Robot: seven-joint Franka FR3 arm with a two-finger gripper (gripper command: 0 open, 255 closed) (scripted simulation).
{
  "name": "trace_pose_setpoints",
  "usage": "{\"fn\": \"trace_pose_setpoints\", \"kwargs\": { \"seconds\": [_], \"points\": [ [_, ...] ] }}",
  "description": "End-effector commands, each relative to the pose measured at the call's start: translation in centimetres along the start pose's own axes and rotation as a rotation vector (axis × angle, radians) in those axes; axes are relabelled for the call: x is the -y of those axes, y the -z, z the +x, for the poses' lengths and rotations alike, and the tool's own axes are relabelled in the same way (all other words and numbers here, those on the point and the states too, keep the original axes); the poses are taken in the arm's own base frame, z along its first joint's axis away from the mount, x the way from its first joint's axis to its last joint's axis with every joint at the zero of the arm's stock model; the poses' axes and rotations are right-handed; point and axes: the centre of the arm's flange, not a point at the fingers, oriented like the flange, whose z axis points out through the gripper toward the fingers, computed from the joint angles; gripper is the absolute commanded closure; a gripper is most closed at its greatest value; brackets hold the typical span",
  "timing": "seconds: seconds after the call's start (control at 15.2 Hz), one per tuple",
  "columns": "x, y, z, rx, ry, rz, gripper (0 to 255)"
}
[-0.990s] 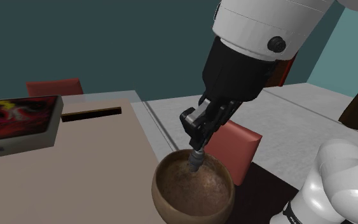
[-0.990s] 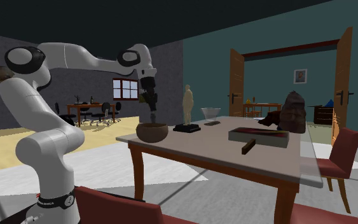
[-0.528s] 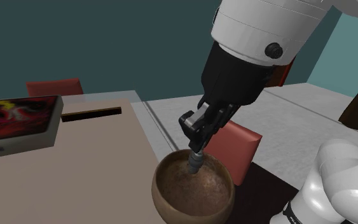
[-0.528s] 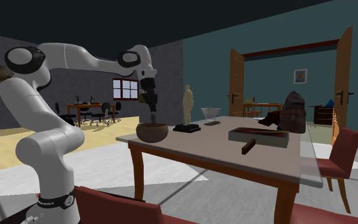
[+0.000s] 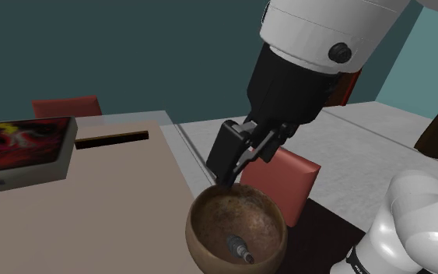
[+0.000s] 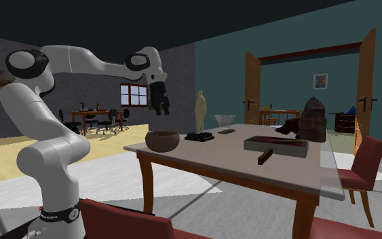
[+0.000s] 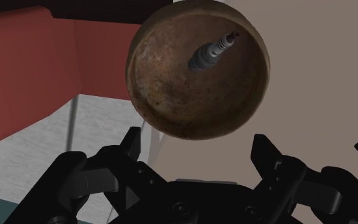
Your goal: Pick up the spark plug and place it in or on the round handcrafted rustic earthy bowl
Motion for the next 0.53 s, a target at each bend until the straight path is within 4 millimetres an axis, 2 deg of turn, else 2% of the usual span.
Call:
{"fn": "trace_pose_setpoints", "kwargs": {
  "seconds": [0.0, 0.13, 0.46],
  "points": [
    [-0.1, 2.0, 0.0, 0.000, 0.000, 0.000, 0],
    [-0.1, 4.4, 0.0, 0.000, 0.000, 0.000, 0],
    [-0.1, 4.4, 0.0, 0.000, 0.000, 0.000, 0]
  ]
}}
